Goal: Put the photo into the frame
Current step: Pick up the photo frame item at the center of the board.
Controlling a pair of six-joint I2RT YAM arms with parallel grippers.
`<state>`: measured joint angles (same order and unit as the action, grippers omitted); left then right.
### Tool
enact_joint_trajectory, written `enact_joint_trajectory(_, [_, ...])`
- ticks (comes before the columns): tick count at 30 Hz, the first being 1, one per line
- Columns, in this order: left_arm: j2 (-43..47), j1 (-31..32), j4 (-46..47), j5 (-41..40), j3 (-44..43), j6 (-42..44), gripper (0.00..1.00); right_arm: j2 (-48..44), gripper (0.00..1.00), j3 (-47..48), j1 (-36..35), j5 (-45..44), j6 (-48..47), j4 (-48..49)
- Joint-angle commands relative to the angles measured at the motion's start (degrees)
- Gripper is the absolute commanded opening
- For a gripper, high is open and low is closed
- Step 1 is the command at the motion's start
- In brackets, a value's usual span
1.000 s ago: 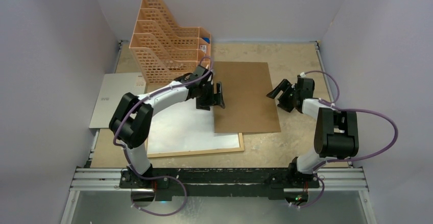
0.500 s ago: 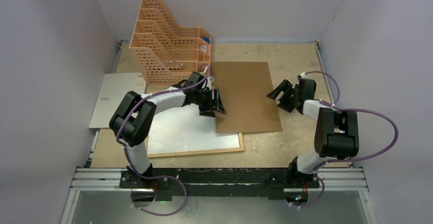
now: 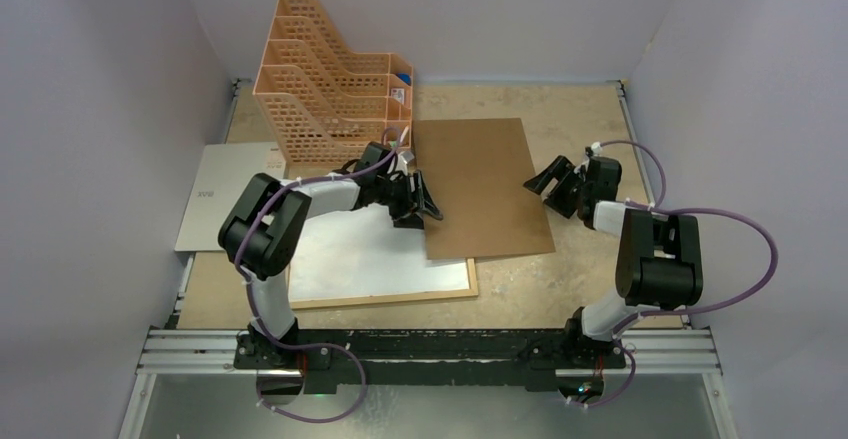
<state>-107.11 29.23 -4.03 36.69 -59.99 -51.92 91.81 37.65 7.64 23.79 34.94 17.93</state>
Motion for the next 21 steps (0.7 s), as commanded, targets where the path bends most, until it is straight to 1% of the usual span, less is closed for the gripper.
enact_joint_trajectory(1, [1.37,1.18,14.29,5.56,-2.19,-4.19,0.53,4.34,0.81,-5.29,-1.76,3.14,1.32,-13.61])
enact_joint_trajectory(4, [2.34,1.17,19.05,5.92,-1.73,-6.91,0.47,3.64,0.81,-5.54,-1.75,3.34,2.16,-13.56])
enact_joint_trajectory(7, [3.72,1.17,26.04,6.24,0.19,-10.53,0.4,2.84,0.81,-5.48,-1.75,3.0,2.66,-13.99])
enact_joint_trajectory(10, [4.24,1.13,26.62,5.95,0.02,-10.74,0.37,2.34,0.81,-5.31,-1.71,2.47,3.15,-14.31])
enact_joint_trajectory(12, [4.15,1.17,26.79,5.9,-0.04,-11.21,0.33,2.16,0.81,-5.2,-1.75,1.72,3.33,-14.56])
enact_joint_trajectory(15, [4.7,1.18,25.96,5.34,-0.19,-11.14,0.22,1.53,0.81,-4.64,-1.73,0.45,3.01,-15.55])
enact_joint_trajectory(17, [5.26,1.12,23.79,4.63,-0.78,-9.73,0.15,0.6,0.81,-3.7,-1.77,-1.01,2.42,-16.53])
enact_joint_trajectory(20, [5.72,1.04,17.56,3.7,-3.59,-4.76,0.0,-1.27,0.81,-1.17,-1.75,-2.82,1.24,-18.36])
enact_joint_trajectory(21, [5.77,1.08,14.82,3.4,-4.94,-2.49,0.0,-2.06,0.81,0.05,-1.75,-3.4,0.71,-19.49])
